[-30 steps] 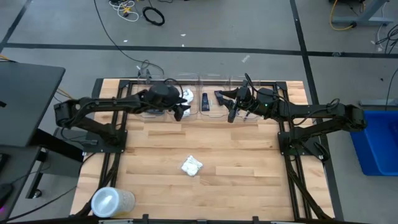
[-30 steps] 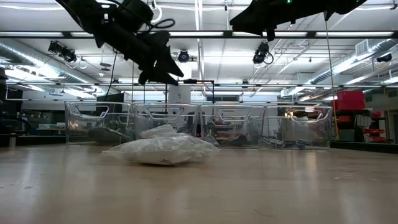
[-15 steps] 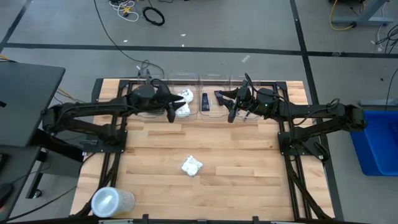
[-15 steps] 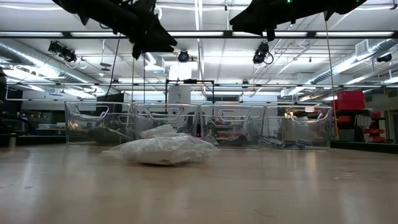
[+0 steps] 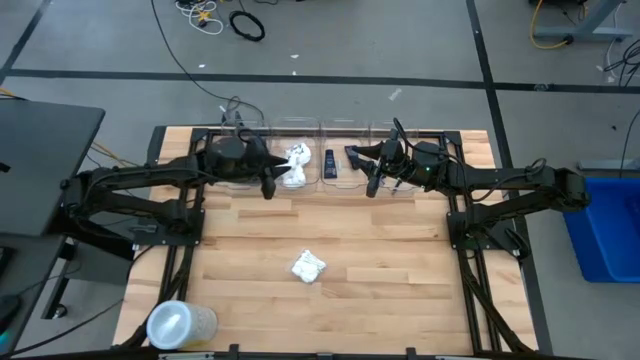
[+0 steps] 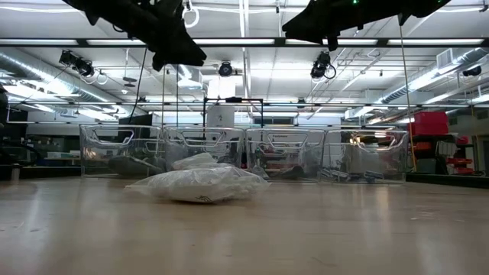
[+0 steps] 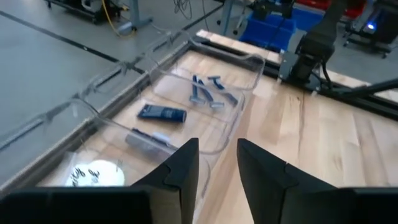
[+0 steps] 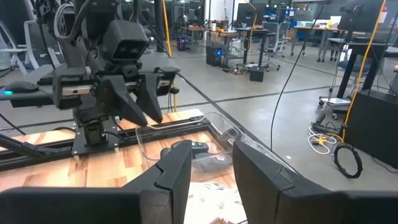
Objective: Pick & Place Travel size toiletries
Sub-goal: Put the white vanity pack into the middle left transparent bin
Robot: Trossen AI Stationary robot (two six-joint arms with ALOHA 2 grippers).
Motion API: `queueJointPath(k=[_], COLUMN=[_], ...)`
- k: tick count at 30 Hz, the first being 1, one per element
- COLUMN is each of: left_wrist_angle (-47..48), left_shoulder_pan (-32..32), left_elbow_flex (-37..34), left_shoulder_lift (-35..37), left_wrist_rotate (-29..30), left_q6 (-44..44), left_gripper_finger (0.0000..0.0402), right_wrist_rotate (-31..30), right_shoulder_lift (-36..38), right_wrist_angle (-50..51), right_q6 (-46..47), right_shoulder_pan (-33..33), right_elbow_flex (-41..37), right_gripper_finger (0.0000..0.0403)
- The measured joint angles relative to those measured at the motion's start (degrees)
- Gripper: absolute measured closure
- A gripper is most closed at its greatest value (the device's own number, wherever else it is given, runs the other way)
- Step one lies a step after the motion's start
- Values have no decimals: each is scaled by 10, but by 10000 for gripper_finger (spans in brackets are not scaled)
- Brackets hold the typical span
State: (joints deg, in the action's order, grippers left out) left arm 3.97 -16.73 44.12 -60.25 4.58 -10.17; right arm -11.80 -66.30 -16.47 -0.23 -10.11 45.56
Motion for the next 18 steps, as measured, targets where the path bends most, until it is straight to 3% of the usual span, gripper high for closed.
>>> queueJointPath(k=[9, 18], left_wrist_angle=[19, 16], left_shoulder_pan=[0, 0], left_elbow_flex=[0, 0], left_shoulder_lift=[0, -1], left_wrist_rotate=[-15, -76], left_q6=[-15, -27], left_gripper_finger=[290, 290], right_wrist_rotate=[0, 2], right_shoulder_lift=[0, 0], right_wrist_angle=[0, 0], right_q6=[32, 40], right_shoulder_pan=[0, 0], right_elbow_flex=[0, 0], right_gripper_finger=[279, 278])
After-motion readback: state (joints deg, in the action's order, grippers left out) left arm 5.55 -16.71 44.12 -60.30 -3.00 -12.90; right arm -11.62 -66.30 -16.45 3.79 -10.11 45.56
